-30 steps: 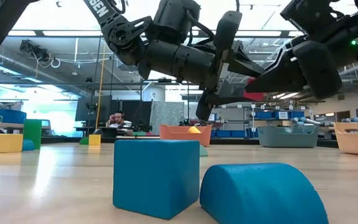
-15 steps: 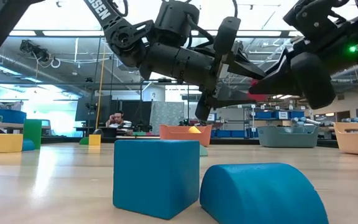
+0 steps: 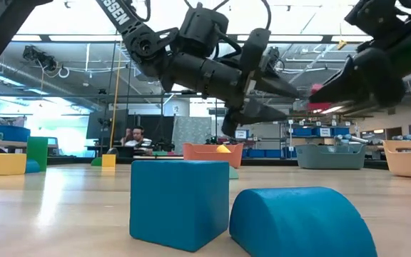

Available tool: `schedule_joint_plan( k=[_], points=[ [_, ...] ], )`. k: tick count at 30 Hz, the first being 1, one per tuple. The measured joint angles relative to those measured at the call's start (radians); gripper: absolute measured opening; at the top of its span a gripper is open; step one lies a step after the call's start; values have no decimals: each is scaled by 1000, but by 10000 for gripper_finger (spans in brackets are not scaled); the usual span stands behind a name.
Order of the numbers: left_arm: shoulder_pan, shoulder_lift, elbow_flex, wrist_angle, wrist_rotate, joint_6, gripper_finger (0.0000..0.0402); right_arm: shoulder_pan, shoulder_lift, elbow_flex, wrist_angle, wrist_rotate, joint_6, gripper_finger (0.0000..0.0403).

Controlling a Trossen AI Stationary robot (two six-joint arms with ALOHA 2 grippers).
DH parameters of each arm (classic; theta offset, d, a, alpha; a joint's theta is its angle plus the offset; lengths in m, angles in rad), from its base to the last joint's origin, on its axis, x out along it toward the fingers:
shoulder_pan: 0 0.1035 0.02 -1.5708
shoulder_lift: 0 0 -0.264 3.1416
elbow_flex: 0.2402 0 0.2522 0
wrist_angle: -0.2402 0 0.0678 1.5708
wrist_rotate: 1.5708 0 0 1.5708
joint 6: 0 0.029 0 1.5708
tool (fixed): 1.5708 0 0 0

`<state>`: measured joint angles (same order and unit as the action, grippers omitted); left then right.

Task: Sort blocks by size
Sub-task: Put the red cube block into the yellow bin

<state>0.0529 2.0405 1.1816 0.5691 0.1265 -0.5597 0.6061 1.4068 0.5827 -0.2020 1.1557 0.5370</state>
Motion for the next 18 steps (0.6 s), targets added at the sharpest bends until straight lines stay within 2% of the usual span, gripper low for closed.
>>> schedule_joint_plan(
  k=[3,6,9,13,18],
  points=[
    [6,-49,0,-129,-85,65,241,15,-85,0,-156,-12,151,152],
    [6,-111,0,-286,-193,129,241,17,-194,0,-311,-88,321,151],
    [-8,-166,0,-395,-279,174,241,9,-309,0,-461,-207,488,151],
    [-31,-207,-1,-489,-313,220,241,-7,-447,1,-679,-396,703,151],
    [-58,-216,-59,-488,-334,210,241,-9,-523,1,-895,-623,912,151]
  ],
)
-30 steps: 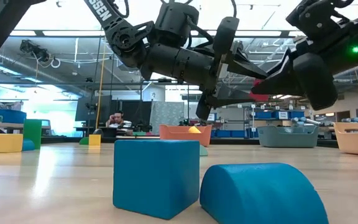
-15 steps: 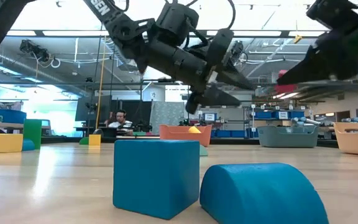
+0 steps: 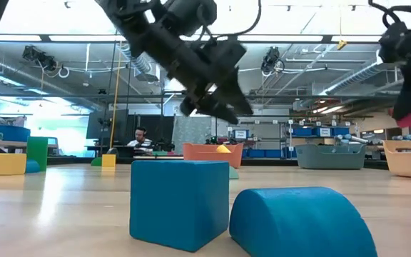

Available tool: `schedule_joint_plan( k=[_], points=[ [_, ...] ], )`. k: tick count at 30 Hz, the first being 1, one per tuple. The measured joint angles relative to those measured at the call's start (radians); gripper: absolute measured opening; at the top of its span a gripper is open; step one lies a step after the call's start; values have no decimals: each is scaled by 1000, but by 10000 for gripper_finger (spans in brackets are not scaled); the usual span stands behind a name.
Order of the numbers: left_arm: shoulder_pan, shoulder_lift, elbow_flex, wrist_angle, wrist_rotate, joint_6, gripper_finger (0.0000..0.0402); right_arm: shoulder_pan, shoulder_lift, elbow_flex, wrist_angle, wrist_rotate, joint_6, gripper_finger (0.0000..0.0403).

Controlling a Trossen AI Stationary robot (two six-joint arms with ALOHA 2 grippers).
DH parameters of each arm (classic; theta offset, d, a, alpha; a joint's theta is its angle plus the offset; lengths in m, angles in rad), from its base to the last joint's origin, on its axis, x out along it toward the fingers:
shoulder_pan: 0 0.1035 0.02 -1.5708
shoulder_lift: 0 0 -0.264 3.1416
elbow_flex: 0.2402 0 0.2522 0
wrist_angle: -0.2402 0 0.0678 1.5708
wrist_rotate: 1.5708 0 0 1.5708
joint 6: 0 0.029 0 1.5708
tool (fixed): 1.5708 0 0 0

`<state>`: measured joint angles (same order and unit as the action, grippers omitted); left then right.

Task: Sort blocks by size
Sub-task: Put the red cube block into the yellow bin

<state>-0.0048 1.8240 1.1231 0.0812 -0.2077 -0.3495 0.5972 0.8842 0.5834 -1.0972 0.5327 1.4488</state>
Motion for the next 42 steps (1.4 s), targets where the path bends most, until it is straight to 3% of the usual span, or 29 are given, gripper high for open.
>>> schedule_joint_plan(
  k=[9,16,28,42],
  points=[
    [-37,-47,-290,333,-18,-140,241,-6,22,34,22,-165,-25,151],
    [-79,-114,-425,488,-15,-176,241,-23,90,34,14,-286,-202,151],
    [-104,-131,-416,558,19,-126,241,-58,220,30,-37,-280,-407,176],
    [-141,-131,-416,564,-6,-126,241,-58,210,65,-79,-265,-391,189]
  ],
)
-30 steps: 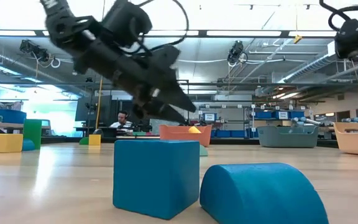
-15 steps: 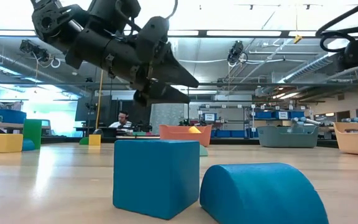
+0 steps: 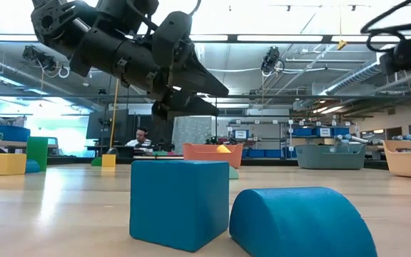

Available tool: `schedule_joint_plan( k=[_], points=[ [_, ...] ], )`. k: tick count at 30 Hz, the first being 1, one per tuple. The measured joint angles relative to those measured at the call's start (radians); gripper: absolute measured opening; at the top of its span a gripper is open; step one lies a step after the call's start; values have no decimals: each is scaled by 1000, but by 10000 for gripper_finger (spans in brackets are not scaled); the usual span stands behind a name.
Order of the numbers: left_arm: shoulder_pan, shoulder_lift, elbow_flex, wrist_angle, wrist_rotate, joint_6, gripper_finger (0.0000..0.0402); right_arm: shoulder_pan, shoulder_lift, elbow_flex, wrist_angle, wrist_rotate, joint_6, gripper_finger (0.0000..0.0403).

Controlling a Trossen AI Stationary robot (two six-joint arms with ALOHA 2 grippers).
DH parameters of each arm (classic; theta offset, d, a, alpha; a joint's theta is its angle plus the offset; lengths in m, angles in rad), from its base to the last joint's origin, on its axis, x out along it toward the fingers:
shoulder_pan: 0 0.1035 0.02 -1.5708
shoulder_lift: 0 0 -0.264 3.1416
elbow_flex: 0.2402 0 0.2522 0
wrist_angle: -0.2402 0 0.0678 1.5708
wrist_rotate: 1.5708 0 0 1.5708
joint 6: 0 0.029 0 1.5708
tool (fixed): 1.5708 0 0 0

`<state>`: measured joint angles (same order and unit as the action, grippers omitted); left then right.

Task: Sort blocks by size
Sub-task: Put the red cube block into the yellow bin, then put the blue cube block into the yellow bin

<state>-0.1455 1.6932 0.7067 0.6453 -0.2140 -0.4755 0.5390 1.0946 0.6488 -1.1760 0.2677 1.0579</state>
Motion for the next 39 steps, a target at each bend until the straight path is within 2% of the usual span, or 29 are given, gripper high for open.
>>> schedule_joint_plan(
  k=[4,13,20,24,34,39],
  points=[
    [-1,0,0,0,-1,0,241,0,-24,60,-64,14,23,185],
    [-11,1,0,0,0,0,241,1,-69,154,-63,20,74,182],
    [-41,1,0,-41,-3,-1,241,5,-60,154,68,91,91,180],
    [-68,-1,0,-74,-56,-1,241,31,-46,154,136,163,109,168],
    [-111,-216,0,-380,-139,13,241,101,67,156,289,154,160,114],
    [-143,-283,0,-484,-194,29,241,107,203,259,287,154,144,77]
  ],
)
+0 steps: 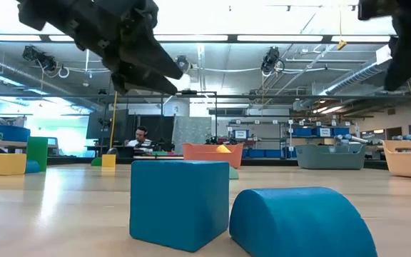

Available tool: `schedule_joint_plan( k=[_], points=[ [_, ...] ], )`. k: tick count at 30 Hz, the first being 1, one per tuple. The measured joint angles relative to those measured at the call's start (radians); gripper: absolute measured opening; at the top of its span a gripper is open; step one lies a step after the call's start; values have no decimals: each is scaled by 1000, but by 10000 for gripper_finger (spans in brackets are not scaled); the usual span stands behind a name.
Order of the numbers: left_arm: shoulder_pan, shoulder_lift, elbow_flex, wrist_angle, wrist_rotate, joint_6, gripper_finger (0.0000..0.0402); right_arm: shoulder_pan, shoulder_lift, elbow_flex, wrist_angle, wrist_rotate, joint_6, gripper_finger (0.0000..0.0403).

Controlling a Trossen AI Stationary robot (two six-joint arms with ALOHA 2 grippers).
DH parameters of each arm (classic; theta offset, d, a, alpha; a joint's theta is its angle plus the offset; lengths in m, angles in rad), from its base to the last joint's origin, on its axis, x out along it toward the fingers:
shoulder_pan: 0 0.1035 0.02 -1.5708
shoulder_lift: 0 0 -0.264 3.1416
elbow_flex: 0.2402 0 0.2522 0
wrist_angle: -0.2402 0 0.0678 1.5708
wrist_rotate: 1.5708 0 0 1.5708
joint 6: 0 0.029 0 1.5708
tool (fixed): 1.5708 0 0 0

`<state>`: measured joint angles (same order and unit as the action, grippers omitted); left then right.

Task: Sort blocks by size
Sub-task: Put the blue cube block into the yellow bin

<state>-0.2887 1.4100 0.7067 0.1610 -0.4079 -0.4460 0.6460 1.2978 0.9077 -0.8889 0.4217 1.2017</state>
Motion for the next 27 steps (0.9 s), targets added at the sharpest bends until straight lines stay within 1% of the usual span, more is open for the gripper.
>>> schedule_joint_plan(
  k=[5,8,11,13,15,25,27],
  points=[
    [-25,-11,0,-66,-14,0,241,0,148,175,-39,-1,-88,46],
    [-39,-12,0,-86,-14,-2,241,0,220,251,-49,-23,-98,34],
    [-58,-12,0,-87,-14,-3,241,6,272,295,-45,-128,-118,27],
    [-69,-12,0,-85,-18,-3,241,23,295,299,-36,-213,-126,25],
    [-76,-12,0,-88,-30,-2,241,47,318,299,-25,-262,-121,25],
    [-82,-12,0,-85,-45,-2,241,195,392,299,-37,-380,140,30],
    [-82,-12,0,-85,-45,-3,241,224,401,299,-48,-397,216,29]
  ],
)
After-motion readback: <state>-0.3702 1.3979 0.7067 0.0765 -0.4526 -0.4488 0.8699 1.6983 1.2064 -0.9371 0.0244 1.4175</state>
